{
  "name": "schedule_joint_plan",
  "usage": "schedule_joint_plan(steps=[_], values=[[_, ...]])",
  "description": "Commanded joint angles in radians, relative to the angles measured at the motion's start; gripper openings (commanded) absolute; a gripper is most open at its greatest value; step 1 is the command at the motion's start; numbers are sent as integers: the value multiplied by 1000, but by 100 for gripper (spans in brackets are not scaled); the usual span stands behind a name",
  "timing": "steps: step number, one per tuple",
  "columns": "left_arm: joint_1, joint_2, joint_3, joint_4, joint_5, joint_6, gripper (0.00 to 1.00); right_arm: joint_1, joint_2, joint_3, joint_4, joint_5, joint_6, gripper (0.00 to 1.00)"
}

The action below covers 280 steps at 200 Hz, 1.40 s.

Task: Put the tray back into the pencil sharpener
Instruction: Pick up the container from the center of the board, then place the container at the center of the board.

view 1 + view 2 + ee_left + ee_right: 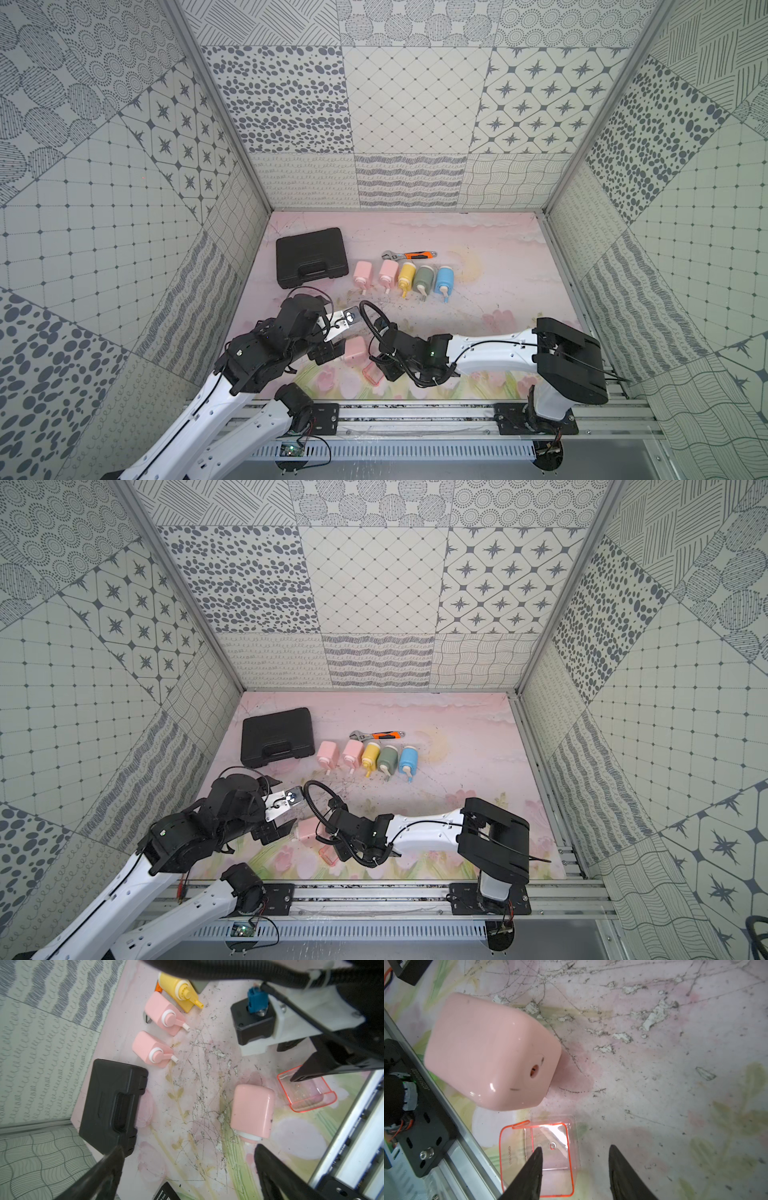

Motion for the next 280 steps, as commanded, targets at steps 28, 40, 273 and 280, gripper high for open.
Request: schedule_joint_plan(steps=[28, 40, 273, 280], values=[[5, -81, -18, 103, -199, -66, 98, 4, 56, 39, -14, -12, -32, 46], [5, -78, -24, 98, -207, -77, 97, 3, 67, 42, -18, -16, -37, 43], [4, 70, -17, 69, 49, -151, 96, -483, -330, -53, -441, -315, -1079, 0], [4, 75, -19, 62, 63, -148, 96, -499, -311, -50, -444, -318, -1109, 0]])
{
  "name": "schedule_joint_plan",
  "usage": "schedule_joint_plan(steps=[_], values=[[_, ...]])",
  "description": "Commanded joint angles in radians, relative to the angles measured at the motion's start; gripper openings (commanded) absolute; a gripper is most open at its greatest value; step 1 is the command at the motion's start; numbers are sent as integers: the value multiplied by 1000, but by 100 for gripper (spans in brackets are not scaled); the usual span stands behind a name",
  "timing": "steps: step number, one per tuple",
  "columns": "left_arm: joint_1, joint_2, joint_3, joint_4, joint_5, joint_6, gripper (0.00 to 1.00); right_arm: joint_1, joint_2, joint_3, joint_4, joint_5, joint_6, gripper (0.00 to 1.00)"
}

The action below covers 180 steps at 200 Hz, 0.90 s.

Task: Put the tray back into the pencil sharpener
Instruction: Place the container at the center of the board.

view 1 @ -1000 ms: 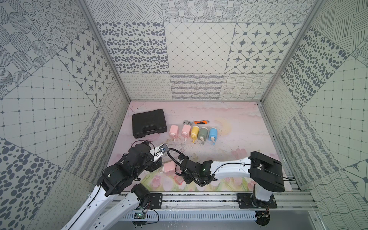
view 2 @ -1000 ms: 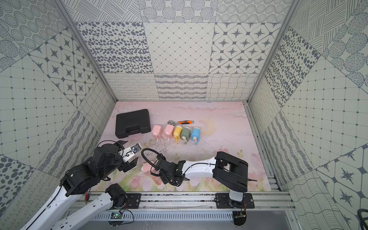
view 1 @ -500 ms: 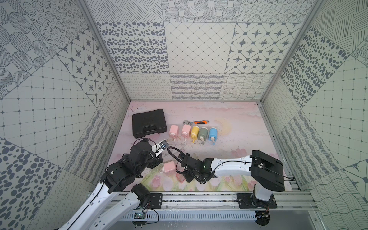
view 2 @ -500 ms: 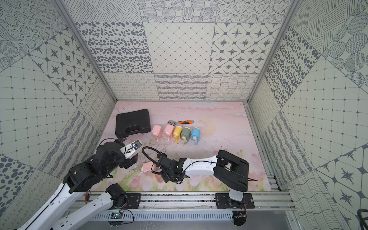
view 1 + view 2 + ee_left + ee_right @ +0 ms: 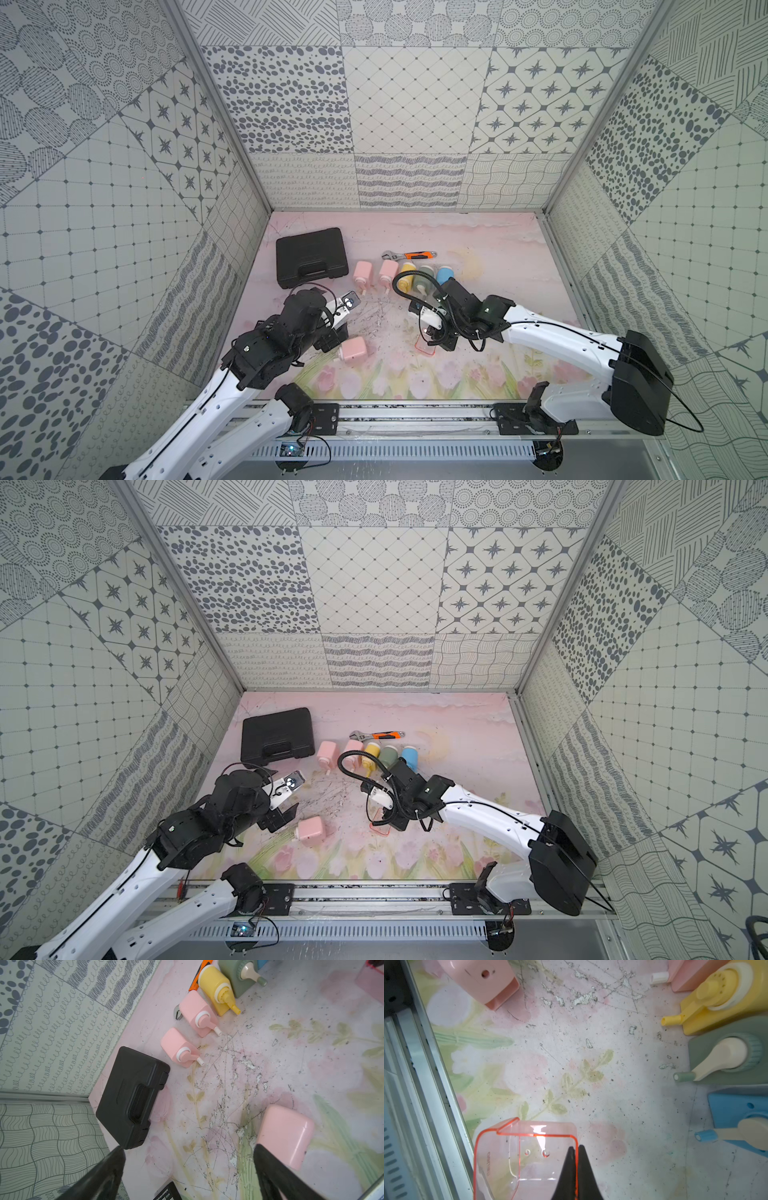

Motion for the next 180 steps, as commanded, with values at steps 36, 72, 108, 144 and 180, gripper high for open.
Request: schedule_joint_plan(steps=[36, 72, 108, 144, 180], values=[[5, 55, 8, -70, 185, -17, 96, -80, 166, 28, -75, -13, -356, 0], [4, 79, 12, -82, 165, 2, 96, -103, 244, 35, -34, -9, -380, 5], [4, 93, 16, -85, 176, 17, 96, -115, 245, 50, -41, -7, -363, 36], [5, 135, 15, -134, 168, 32, 96, -107, 138, 65, 4, 30, -227, 49], [4, 161, -6, -170, 193, 56, 96, 11, -67, 2, 196, 425, 267, 47]])
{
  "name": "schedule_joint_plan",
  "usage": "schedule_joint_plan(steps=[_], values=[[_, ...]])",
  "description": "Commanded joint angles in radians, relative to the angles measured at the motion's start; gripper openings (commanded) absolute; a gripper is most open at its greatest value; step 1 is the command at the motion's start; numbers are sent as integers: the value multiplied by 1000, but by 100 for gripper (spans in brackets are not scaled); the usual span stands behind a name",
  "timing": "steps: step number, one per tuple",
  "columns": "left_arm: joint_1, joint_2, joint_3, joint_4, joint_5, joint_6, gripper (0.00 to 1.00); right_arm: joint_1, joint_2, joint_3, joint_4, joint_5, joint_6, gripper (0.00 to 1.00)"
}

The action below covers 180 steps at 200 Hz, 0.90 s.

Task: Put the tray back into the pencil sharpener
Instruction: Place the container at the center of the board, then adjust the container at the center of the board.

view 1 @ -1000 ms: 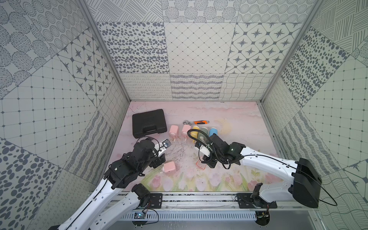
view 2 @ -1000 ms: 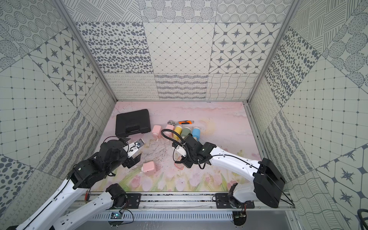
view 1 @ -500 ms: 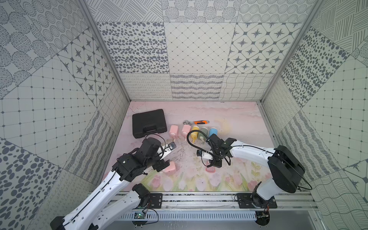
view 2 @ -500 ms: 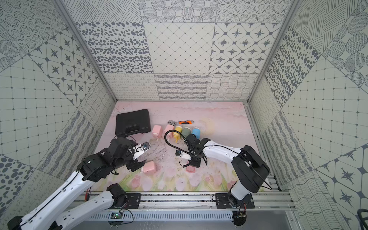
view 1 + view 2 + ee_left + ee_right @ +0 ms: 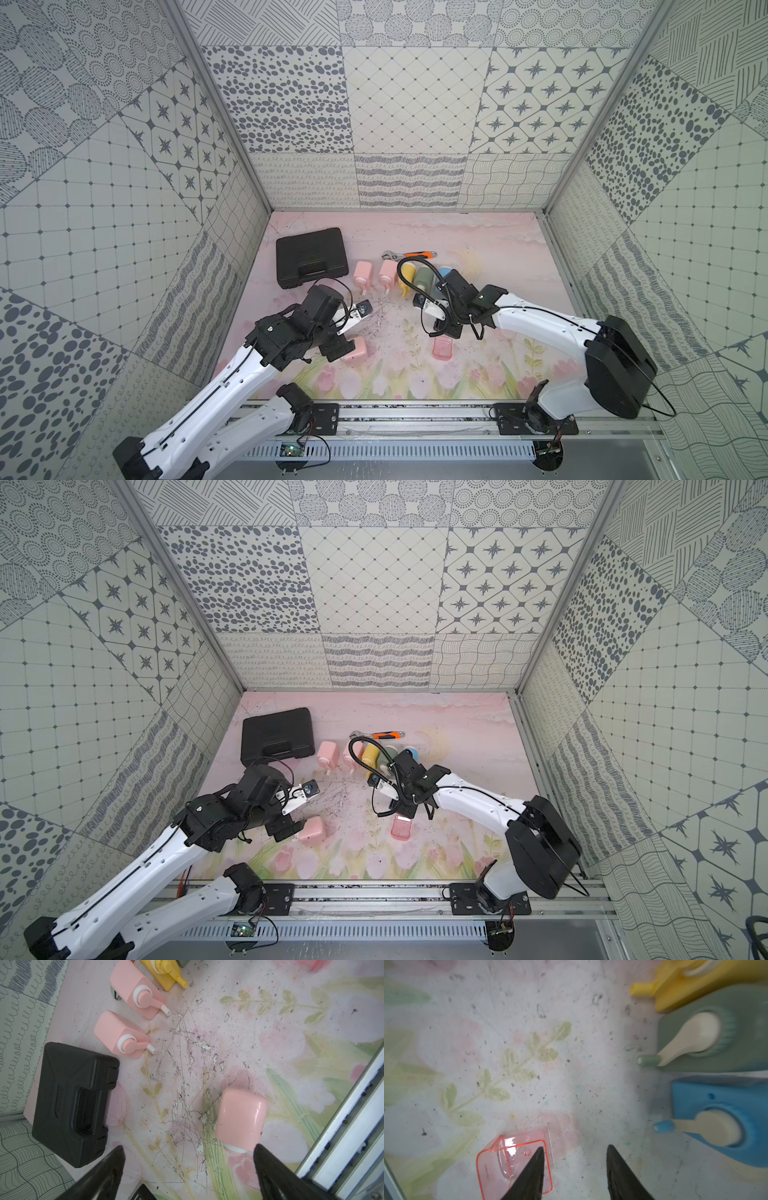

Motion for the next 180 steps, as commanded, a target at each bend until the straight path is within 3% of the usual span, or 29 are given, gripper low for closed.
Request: schedule_joint_plan(steps=[1, 17, 42, 58, 84, 107, 125, 180], values=[[4, 23, -11, -73, 43, 40, 96, 87, -138, -26, 163, 311, 393, 47], [4, 39, -14, -93, 66, 45, 96, 171, -206, -62, 125, 501, 736, 46], [3, 71, -14, -109, 103, 60, 94, 293, -234, -43, -98, 596, 1256, 46], [4, 89, -2, -116, 134, 68, 93, 320, -221, -13, -285, 555, 1600, 46], [5, 106, -10, -109, 171, 94, 93, 334, -242, -32, -436, 414, 2001, 47], [5, 110, -29, -81, 151, 118, 93, 383, -299, -92, -439, 406, 2230, 50], [3, 109, -33, -56, 147, 123, 93, 385, -347, -185, -326, 376, 2365, 49], [5, 76, -69, -12, 135, 131, 94, 384, -327, -279, -126, 331, 2627, 51]])
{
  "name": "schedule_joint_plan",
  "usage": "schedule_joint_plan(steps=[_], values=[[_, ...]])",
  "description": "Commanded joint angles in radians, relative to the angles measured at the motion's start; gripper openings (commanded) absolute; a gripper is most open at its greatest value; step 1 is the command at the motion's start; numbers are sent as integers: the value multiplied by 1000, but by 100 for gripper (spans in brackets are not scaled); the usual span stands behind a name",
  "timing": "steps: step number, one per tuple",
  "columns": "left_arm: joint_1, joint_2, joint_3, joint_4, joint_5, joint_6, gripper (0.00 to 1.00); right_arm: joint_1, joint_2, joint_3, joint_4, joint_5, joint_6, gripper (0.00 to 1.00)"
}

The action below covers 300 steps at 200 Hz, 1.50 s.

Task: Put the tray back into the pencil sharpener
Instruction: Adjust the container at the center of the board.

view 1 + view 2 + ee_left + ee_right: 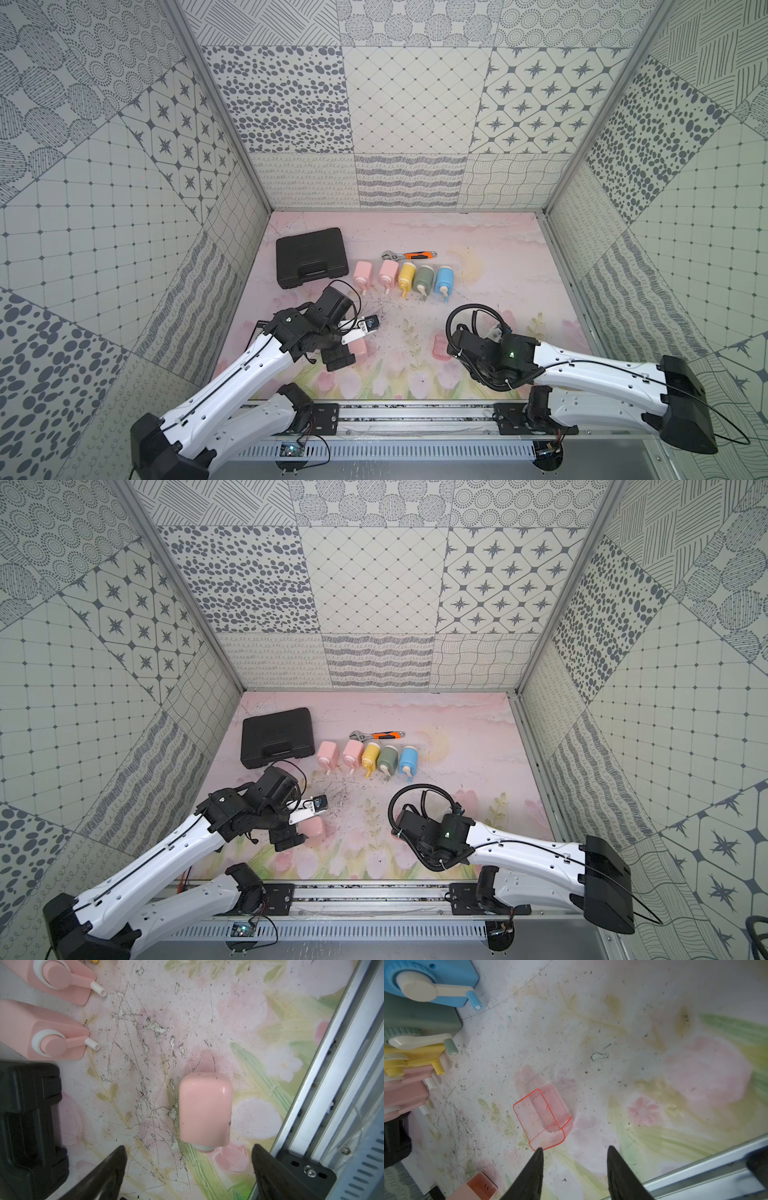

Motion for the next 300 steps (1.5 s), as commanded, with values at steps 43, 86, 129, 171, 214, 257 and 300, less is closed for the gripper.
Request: schedule_joint_plan(steps=[43, 86, 129, 171, 214, 257, 300], values=[[3, -28, -35, 39, 13, 30, 95, 1, 143, -50, 320, -118, 374, 51], [3, -21, -33, 35, 11, 30, 95, -10, 226, -63, 370, -154, 434, 45], [5, -4, -10, 14, -12, 56, 95, -51, 224, -95, 385, -163, 423, 30], [3, 7, 5, -14, -2, 53, 95, -83, 221, -107, 371, -186, 392, 22], [4, 24, -19, -51, 22, 79, 96, -130, 181, -93, 294, -196, 257, 11], [4, 41, -37, -34, 37, 79, 99, -168, 154, -63, 262, -201, -17, 5], [3, 109, -57, 7, 73, 74, 98, -201, 170, 35, 128, -249, -324, 1]])
